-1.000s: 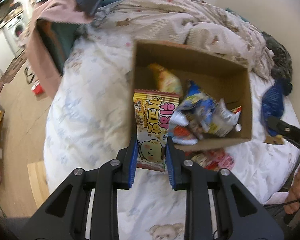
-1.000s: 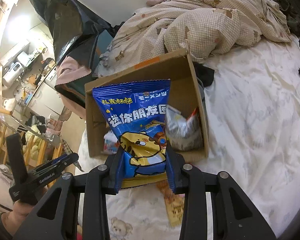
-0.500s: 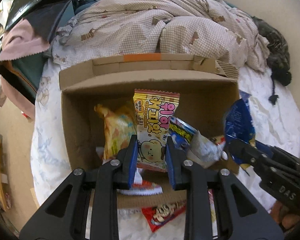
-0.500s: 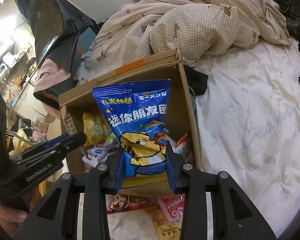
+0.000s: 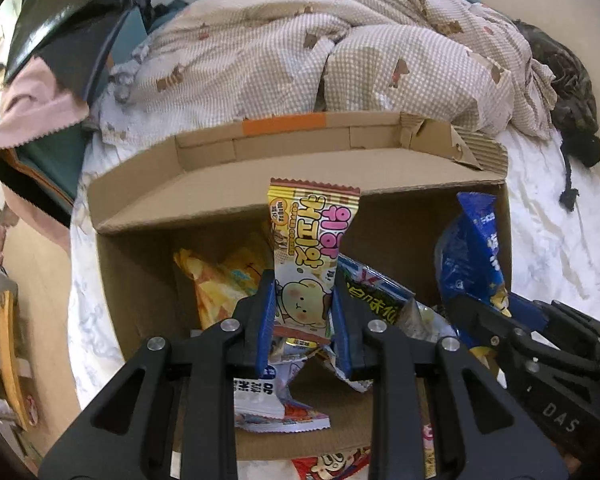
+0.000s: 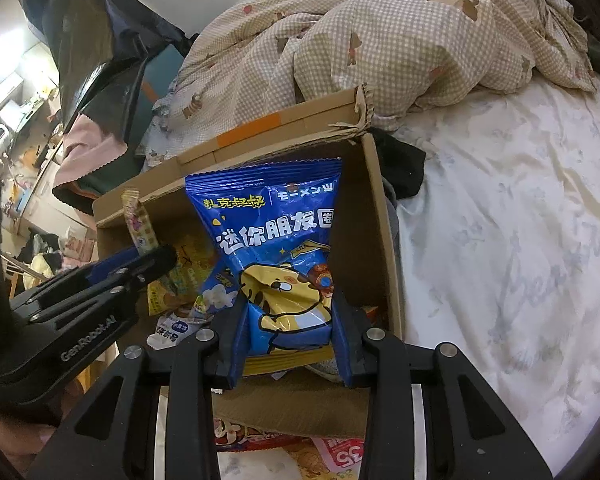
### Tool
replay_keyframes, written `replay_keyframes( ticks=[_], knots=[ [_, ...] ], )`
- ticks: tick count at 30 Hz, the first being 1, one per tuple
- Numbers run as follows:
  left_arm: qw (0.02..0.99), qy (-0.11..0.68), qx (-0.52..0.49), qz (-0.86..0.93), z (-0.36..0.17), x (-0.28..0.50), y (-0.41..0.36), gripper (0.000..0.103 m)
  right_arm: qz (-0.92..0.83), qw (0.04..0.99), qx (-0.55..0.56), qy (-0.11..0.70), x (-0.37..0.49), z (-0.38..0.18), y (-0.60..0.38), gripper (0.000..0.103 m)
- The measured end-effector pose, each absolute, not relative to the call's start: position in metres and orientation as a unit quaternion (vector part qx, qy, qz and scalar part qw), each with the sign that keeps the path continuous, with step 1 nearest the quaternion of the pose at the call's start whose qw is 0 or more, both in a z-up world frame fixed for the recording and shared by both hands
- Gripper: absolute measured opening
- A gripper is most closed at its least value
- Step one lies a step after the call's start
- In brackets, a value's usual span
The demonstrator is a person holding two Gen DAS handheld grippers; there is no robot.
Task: Organize snacks
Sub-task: 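Open both grippers to release the snacks and lift out of the box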
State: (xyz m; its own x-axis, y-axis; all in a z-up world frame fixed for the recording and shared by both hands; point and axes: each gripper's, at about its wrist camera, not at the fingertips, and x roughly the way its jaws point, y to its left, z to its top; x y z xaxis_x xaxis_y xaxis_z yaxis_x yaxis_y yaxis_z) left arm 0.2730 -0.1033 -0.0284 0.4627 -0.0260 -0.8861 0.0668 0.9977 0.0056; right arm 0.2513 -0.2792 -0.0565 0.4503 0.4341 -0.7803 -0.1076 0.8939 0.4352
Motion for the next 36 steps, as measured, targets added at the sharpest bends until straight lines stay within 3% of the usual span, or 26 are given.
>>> replay_keyframes(
  ticks=[7, 10, 12, 14, 15, 17, 18, 36],
  knots=[
    [0.858, 0.514, 0.014, -0.025, -0.026, 0.276, -0.104, 0.026, 0.170, 0.836, 0.215, 0.476, 0.252, -0.050, -0.292, 0.040],
    [0.864, 0.503, 0.008, -0.022, -0.019, 0.275, -0.102, 0.045, 0.179, 0.836, 0.232, 0.465, 0.252, -0.045, -0.295, 0.040],
    [0.869, 0.494, 0.008, -0.019, -0.014, 0.273, -0.101, 0.068, 0.183, 0.839, 0.234, 0.456, 0.251, -0.041, -0.295, 0.042],
    [0.873, 0.487, -0.004, -0.026, -0.010, 0.271, -0.099, 0.077, 0.184, 0.842, 0.236, 0.449, 0.249, -0.036, -0.297, 0.061],
    [0.873, 0.487, -0.005, -0.028, -0.009, 0.270, -0.099, 0.079, 0.183, 0.843, 0.239, 0.446, 0.248, -0.034, -0.298, 0.067],
    [0.872, 0.488, -0.001, -0.026, -0.007, 0.268, -0.099, 0.081, 0.176, 0.847, 0.239, 0.442, 0.246, -0.031, -0.300, 0.082],
    [0.873, 0.487, 0.000, -0.026, -0.006, 0.267, -0.099, 0.081, 0.173, 0.849, 0.238, 0.439, 0.245, -0.030, -0.300, 0.083],
    [0.908, 0.419, -0.002, -0.002, 0.029, 0.222, -0.060, 0.081, 0.192, 0.861, 0.197, 0.428, 0.229, -0.014, -0.283, 0.083]
  ],
)
